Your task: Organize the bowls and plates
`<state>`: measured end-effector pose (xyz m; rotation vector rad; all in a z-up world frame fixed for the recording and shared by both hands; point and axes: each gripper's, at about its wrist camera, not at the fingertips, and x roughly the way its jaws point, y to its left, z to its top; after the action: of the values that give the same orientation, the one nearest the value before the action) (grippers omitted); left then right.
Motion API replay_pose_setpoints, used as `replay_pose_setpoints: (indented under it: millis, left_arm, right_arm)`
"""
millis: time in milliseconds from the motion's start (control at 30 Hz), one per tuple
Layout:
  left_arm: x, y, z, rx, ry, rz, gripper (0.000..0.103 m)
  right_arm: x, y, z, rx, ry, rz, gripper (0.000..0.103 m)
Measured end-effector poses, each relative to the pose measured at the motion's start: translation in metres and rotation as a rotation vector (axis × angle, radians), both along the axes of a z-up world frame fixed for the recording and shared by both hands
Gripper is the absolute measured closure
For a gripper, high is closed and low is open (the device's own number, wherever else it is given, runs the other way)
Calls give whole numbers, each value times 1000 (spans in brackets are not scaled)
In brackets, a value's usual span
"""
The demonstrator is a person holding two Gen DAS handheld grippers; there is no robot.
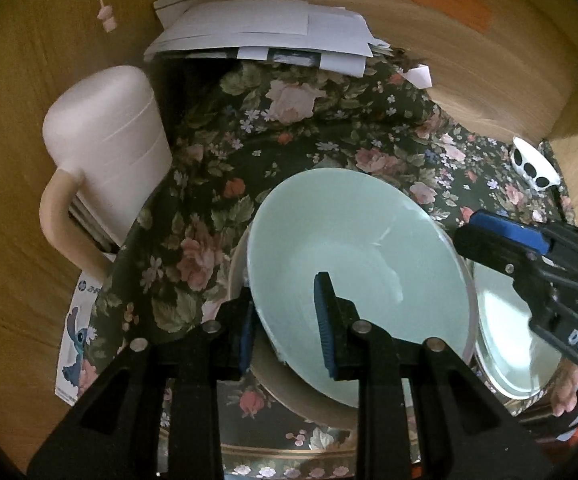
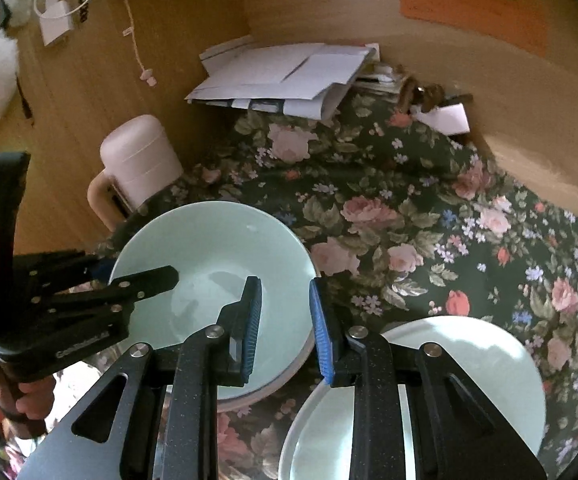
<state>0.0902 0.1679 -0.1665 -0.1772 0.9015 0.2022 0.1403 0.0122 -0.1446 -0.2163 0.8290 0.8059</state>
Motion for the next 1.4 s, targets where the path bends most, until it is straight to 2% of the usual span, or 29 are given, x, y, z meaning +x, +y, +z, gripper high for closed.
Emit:
replay_pose_setpoints:
  millis: [133, 300, 367, 433, 500, 700, 833, 1000, 1100, 1400]
  left_arm:
    - [7, 1, -1, 12, 16, -3, 76]
    - [14, -3, 3, 10, 59, -22, 62]
    - [16, -6, 6, 17, 61, -20, 58]
    - [16, -10, 14, 52, 35, -13, 43]
    - [14, -16, 25, 83, -15, -28, 36]
    - [16, -36, 58, 97, -107, -75, 31]
    - [22, -54, 75, 83, -158, -104, 29]
    - [37, -86, 93, 72, -207, -163, 27]
    - [50, -105, 99, 72, -235, -191, 21]
    - [106, -153, 103, 48, -224, -258, 19]
  right_arm:
    - [1, -2, -1, 10, 13, -4, 80]
    - [4, -13, 4, 28, 24, -24, 77]
    - [4, -17, 7, 34, 15, -36, 71]
    - [5, -24, 12, 42, -8, -58, 57]
    - [6, -32, 18, 49, -33, -82, 49]
    - [18, -61, 33, 54, -76, -149, 45]
    - [26, -87, 43, 59, -112, -214, 36]
    - [41, -127, 55, 51, -150, -306, 35]
    - [53, -154, 60, 42, -162, -368, 35]
    - [90, -224, 66, 13, -172, -537, 35]
